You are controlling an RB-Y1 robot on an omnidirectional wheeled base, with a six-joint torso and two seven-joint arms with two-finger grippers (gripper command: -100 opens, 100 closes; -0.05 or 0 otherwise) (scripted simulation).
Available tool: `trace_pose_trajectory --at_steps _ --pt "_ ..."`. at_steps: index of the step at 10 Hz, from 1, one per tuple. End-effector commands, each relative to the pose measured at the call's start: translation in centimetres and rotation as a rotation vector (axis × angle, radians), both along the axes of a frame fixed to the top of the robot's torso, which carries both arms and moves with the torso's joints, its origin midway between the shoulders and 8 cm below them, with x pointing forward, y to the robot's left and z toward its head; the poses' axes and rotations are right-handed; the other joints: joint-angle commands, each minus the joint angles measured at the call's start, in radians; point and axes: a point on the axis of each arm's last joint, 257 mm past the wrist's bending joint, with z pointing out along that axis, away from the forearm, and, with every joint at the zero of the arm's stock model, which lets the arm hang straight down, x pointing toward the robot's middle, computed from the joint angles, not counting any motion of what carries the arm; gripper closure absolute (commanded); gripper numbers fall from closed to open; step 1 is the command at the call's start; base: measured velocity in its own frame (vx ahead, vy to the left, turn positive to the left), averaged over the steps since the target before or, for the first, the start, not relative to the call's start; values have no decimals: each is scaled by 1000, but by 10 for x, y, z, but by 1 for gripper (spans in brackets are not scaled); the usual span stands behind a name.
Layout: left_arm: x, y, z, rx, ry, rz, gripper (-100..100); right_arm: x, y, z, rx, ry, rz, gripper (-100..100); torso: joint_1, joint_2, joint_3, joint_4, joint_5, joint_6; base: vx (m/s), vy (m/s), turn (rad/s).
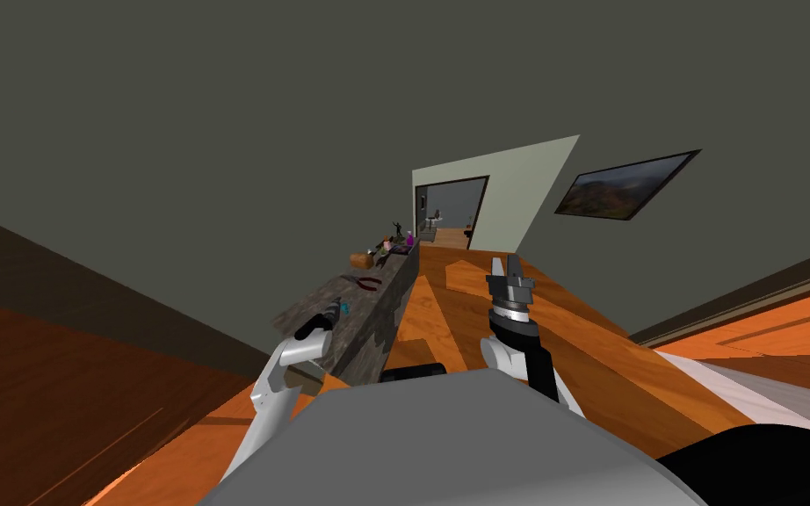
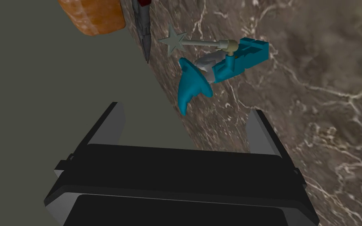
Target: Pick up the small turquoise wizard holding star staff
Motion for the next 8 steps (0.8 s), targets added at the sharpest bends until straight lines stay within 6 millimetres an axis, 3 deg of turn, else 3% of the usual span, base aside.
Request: trace_pose_trajectory --at_steps 1,2,3,4,6,7,8 --pt "-4 7 -6 -8 32 18 -100 0 0 0 0 0 0 0 0 0 0 0 0 0 72 -23 -14" --pt "-3 4 -2 -4 18 10 -100 0 0 0 0 0 0 0 -1 1 0 0 0 0 30 -11 0" --pt "-4 5 -2 -5 22 12 0 0 0 0 0 0 0 0 0 3 2 1 0 0 6 -2 1" --pt "-1 6 -7 -5 21 13 -100 0 0 0 0 0 0 0 0 5 3 1 0 0 31 6 -9" --pt "-1 6 -8 -6 22 14 -100 0 0 0 0 0 0 0 2 3 2 1 0 0 42 12 -7" --pt "0 6 -8 -5 21 14 100 0 0 0 0 0 0 0 1 4 2 1 0 0 0 0 0" --pt "0 6 -8 -5 21 14 100 0 0 0 0 0 0 0 1 5 3 1 0 0 0 0 0"
